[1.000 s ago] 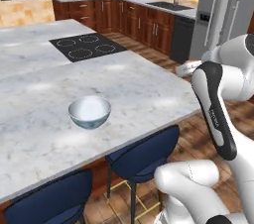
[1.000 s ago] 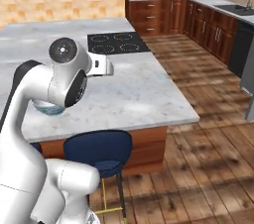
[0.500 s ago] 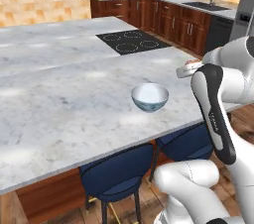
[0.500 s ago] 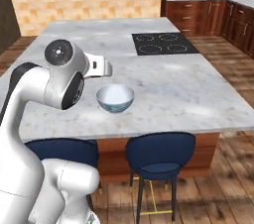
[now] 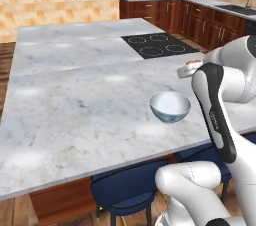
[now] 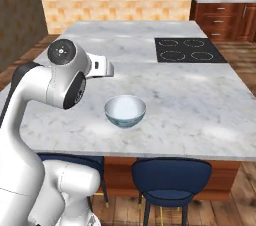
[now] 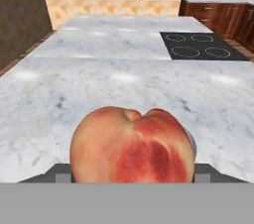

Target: Retrieve the peach and apple from the fridge and place them into the bowl on the dining table.

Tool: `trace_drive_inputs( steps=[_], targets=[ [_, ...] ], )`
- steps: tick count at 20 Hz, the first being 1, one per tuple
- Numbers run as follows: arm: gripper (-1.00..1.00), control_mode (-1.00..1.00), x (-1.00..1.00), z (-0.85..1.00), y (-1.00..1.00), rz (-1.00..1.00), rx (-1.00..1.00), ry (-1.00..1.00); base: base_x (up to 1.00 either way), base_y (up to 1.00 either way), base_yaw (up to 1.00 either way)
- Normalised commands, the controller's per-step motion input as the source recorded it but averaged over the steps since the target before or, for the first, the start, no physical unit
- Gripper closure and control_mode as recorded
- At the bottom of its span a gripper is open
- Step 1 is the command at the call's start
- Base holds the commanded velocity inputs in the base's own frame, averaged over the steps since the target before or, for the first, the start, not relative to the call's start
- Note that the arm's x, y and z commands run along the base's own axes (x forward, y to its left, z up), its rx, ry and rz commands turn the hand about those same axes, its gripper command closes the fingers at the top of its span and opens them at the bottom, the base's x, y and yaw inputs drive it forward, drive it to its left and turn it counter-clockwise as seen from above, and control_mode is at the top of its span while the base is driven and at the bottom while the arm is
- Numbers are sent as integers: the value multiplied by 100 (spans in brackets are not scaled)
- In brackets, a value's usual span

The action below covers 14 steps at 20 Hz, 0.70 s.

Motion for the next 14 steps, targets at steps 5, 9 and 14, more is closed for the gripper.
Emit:
trace_drive_inputs(
  steps=[5, 9, 14],
  targets=[
    [100, 100, 0, 0, 0, 0, 0, 0, 43, -49, 20],
    [100, 100, 0, 0, 0, 0, 0, 0, 24, -55, 13],
    [100, -100, 45, -19, -19, 1, 2, 8, 7, -8, 2]
  ],
)
